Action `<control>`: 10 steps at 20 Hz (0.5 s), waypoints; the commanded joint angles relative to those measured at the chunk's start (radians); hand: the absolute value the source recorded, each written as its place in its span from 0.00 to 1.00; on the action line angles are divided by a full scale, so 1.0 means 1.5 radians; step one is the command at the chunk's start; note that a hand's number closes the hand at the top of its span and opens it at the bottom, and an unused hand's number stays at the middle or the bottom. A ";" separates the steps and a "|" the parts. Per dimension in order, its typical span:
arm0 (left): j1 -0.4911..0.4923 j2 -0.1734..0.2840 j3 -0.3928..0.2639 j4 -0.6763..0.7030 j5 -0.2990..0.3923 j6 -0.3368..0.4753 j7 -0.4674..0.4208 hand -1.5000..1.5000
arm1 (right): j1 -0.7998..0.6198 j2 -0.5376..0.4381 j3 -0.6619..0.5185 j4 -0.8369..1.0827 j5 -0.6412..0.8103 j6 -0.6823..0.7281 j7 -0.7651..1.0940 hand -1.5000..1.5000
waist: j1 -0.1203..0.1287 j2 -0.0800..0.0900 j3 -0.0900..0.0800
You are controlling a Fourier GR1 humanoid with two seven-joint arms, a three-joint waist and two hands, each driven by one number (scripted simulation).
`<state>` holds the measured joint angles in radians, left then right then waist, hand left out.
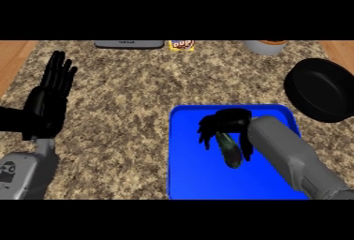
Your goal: Pick the eggplant from the tray and place it in the pot
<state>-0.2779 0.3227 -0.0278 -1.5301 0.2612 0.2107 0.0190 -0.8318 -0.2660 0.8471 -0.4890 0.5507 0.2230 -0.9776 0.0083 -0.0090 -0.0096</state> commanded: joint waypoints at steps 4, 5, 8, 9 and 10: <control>0.026 -0.005 0.014 0.009 0.005 -0.020 -0.023 0.50 | 0.026 -0.002 -0.005 -0.051 -0.001 0.034 -0.092 1.00 | -0.001 0.006 0.006; 0.020 0.002 0.019 0.001 0.009 -0.024 -0.007 0.50 | 0.052 -0.005 0.005 -0.058 0.014 0.003 -0.091 1.00 | -0.002 0.006 0.006; -0.014 -0.023 0.012 0.056 -0.020 -0.006 -0.037 0.50 | 0.043 0.006 -0.017 -0.078 0.008 0.018 -0.053 1.00 | -0.009 0.007 0.006; -0.019 -0.019 0.012 0.024 -0.008 -0.008 0.001 0.50 | 0.038 0.019 -0.035 -0.043 0.006 -0.006 -0.053 1.00 | -0.002 0.008 0.007; 0.020 -0.030 0.004 0.013 -0.017 -0.011 -0.028 0.50 | 0.048 -0.007 -0.050 -0.065 0.010 -0.029 -0.056 1.00 | -0.003 0.006 0.007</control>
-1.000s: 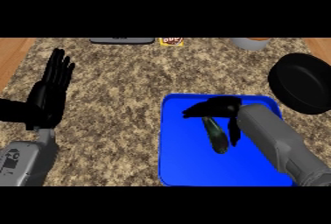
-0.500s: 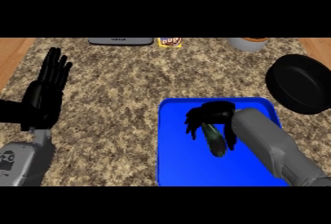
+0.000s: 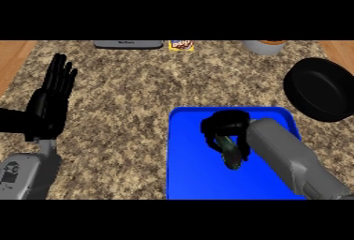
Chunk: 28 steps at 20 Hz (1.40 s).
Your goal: Pick the eggplant from the tray and place it in the pot
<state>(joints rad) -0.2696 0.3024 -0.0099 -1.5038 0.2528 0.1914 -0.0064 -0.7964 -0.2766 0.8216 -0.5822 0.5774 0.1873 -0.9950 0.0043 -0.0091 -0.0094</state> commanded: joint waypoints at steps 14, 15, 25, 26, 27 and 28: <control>0.006 0.001 0.014 -0.006 -0.009 0.008 0.020 0.50 | -0.126 0.055 -0.266 0.040 -0.050 -0.289 0.638 1.00 | -0.017 -0.020 0.002; 0.010 0.004 0.013 -0.001 -0.012 0.005 0.017 0.50 | -0.153 0.056 -0.277 0.038 -0.044 -0.321 0.687 1.00 | -0.018 -0.020 0.001; 0.006 0.027 0.041 0.002 0.003 -0.009 0.023 0.50 | -0.291 0.045 -0.229 0.046 0.157 -0.551 1.146 1.00 | -0.034 -0.017 0.003; 0.015 0.012 0.034 -0.006 0.001 0.001 0.023 0.50 | -0.306 0.027 -0.229 0.055 0.176 -0.553 1.187 1.00 | -0.028 -0.013 0.004; 0.018 -0.001 0.023 0.005 -0.010 0.002 0.000 0.50 | -0.320 0.028 -0.221 0.042 0.194 -0.544 1.223 1.00 | -0.031 -0.011 0.004; 0.002 -0.002 0.020 0.002 -0.011 0.013 0.029 0.50 | -0.312 0.015 -0.220 0.009 0.199 -0.536 1.239 1.00 | -0.041 -0.013 0.005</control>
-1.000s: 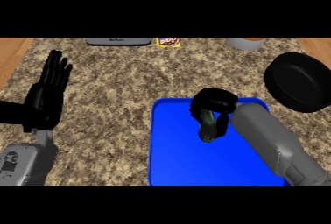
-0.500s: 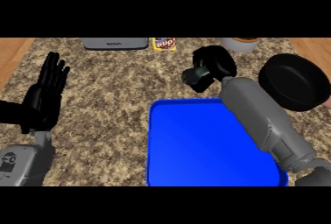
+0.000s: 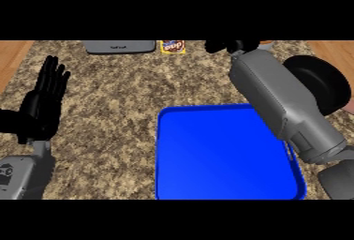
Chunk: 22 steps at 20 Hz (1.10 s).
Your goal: Pick the eggplant from the tray and place it in the pot
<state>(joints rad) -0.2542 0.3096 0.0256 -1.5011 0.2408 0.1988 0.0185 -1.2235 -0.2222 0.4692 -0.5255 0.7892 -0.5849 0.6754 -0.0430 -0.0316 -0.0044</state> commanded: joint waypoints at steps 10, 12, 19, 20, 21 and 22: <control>0.033 -0.017 -0.002 -0.020 -0.007 -0.006 -0.015 0.50 | 0.152 -0.201 -0.006 -0.276 0.064 0.123 0.212 1.00 | -0.003 0.009 0.003; 0.005 -0.008 0.013 0.001 -0.006 -0.008 -0.012 0.50 | 0.188 -0.257 -0.029 -0.327 0.043 0.145 0.189 1.00 | -0.002 0.012 0.003; 0.024 -0.029 -0.022 -0.079 -0.023 0.007 0.026 0.50 | 0.385 -0.395 -0.154 -0.367 -0.069 0.052 0.000 1.00 | 0.018 0.018 0.004; 0.030 -0.003 0.008 -0.064 0.001 -0.029 0.018 0.50 | 0.392 -0.408 -0.171 -0.382 -0.097 0.082 -0.028 1.00 | 0.021 0.019 0.003; 0.003 -0.005 0.013 -0.058 -0.006 -0.021 0.030 0.50 | 0.394 -0.369 -0.180 -0.375 -0.075 0.059 -0.015 1.00 | 0.025 0.020 0.003; -0.002 -0.004 0.016 -0.033 -0.001 -0.039 0.015 0.50 | 0.383 -0.395 -0.210 -0.345 -0.101 0.075 -0.060 1.00 | 0.026 0.021 0.003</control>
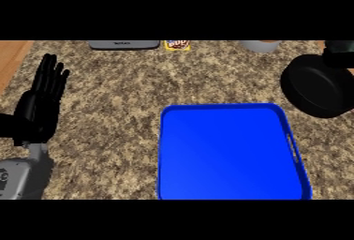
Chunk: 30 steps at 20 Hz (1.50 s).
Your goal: Pick the eggplant from the tray and place it in the pot
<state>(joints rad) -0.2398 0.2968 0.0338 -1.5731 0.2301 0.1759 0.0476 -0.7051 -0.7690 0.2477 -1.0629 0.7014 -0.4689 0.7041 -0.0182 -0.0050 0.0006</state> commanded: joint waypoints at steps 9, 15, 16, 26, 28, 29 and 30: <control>-0.028 -0.031 -0.007 0.014 -0.031 -0.005 0.008 0.50 | 0.008 0.020 -0.135 0.226 -0.031 -0.030 -0.251 1.00 | 0.020 0.006 0.000; -0.012 -0.020 0.005 0.003 -0.020 -0.020 -0.001 0.50 | 0.014 0.024 -0.215 0.343 -0.144 0.041 -0.332 1.00 | 0.028 0.008 0.001; 0.006 -0.036 -0.005 0.034 -0.019 -0.039 -0.048 0.50 | -0.012 0.035 -0.224 0.345 -0.162 0.072 -0.325 0.00 | 0.028 0.009 0.001; -0.029 -0.054 -0.005 0.050 -0.047 -0.014 -0.042 0.50 | -0.050 0.055 -0.289 0.419 -0.206 0.062 -0.574 0.00 | 0.023 0.008 0.001; -0.061 -0.009 0.041 0.051 -0.004 -0.038 0.017 0.50 | -0.040 0.084 -0.320 0.385 -0.247 0.045 -0.583 0.00 | 0.015 0.005 0.000; -0.042 -0.044 0.011 0.058 -0.027 -0.027 -0.022 0.50 | -0.078 0.055 -0.340 0.400 -0.261 0.069 -0.572 0.00 | 0.020 0.007 0.000; -0.006 -0.027 0.014 0.017 -0.025 -0.039 -0.020 0.50 | -0.033 0.075 -0.366 0.397 -0.289 0.046 -0.602 0.00 | 0.020 0.004 0.001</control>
<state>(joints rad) -0.2851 0.2489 0.0538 -1.5153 0.1955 0.1294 0.0238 -0.7736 -0.6800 -0.2187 -0.4542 0.3514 -0.3738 -0.1353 0.0159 0.0056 0.0015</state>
